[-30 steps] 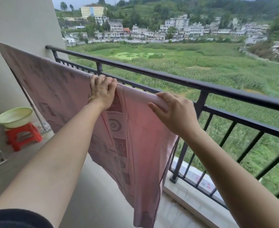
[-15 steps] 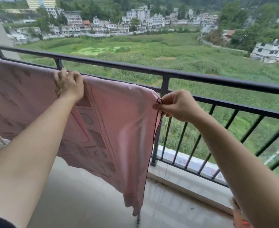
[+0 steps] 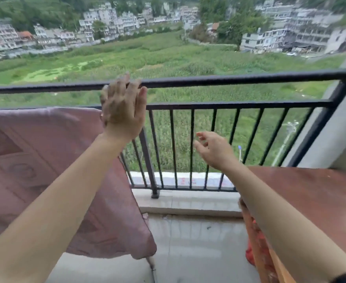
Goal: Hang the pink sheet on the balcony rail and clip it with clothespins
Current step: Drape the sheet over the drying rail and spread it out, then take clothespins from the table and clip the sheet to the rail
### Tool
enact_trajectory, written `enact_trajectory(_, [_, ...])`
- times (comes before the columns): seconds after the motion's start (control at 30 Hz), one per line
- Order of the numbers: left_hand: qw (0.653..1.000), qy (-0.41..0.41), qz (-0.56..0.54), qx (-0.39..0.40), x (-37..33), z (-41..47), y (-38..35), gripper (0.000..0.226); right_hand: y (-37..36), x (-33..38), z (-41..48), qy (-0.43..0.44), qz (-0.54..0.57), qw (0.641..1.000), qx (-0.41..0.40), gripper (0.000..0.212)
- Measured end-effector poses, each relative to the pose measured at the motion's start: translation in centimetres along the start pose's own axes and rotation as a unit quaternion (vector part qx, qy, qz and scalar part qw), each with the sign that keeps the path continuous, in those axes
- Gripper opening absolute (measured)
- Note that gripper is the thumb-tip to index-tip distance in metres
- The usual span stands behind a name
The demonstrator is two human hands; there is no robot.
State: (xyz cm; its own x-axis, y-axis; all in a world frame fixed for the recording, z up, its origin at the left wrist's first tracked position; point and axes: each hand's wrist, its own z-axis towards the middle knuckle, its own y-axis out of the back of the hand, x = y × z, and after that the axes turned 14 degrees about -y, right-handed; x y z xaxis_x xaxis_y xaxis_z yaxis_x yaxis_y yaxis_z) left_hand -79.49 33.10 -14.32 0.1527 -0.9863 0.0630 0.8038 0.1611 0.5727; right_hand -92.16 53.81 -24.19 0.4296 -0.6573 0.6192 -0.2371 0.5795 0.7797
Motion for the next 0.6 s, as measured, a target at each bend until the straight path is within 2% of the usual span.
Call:
enact_trajectory(0.07, [0.998, -0.056, -0.031, 0.03, -5.5, 1.2, -3.9, 0.051, 1.1, -7.1, -0.9, -0.076, -0.024, 0.997, -0.009, 0.046])
enact_trajectory(0.13, [0.993, -0.07, -0.073, 0.069, -10.2, 1.3, -7.7, 0.056, 2.1, -13.3, -2.6, -0.14, -0.047, 0.989, -0.005, 0.048])
enact_trajectory(0.23, [0.966, -0.079, -0.161, 0.186, -21.1, 0.2, -15.1, 0.061, 5.6, -24.5, -7.6, -0.27, -0.073, 0.96, -0.017, 0.05])
enact_trajectory(0.33, [0.921, -0.108, -0.206, 0.314, -31.3, -3.3, -21.2, 0.065, 8.7, -34.2, -13.5, -0.389, -0.087, 0.917, -0.018, 0.053])
enact_trajectory(0.43, [0.877, -0.151, -0.232, 0.393, -39.5, -8.1, -25.2, 0.065, 10.6, -41.3, -19.0, -0.484, -0.084, 0.871, -0.028, 0.055])
enact_trajectory(0.6, [0.775, -0.202, -0.257, 0.541, -49.7, -17.0, -27.1, 0.058, 10.3, -48.0, -26.0, -0.586, -0.072, 0.807, 0.001, 0.056])
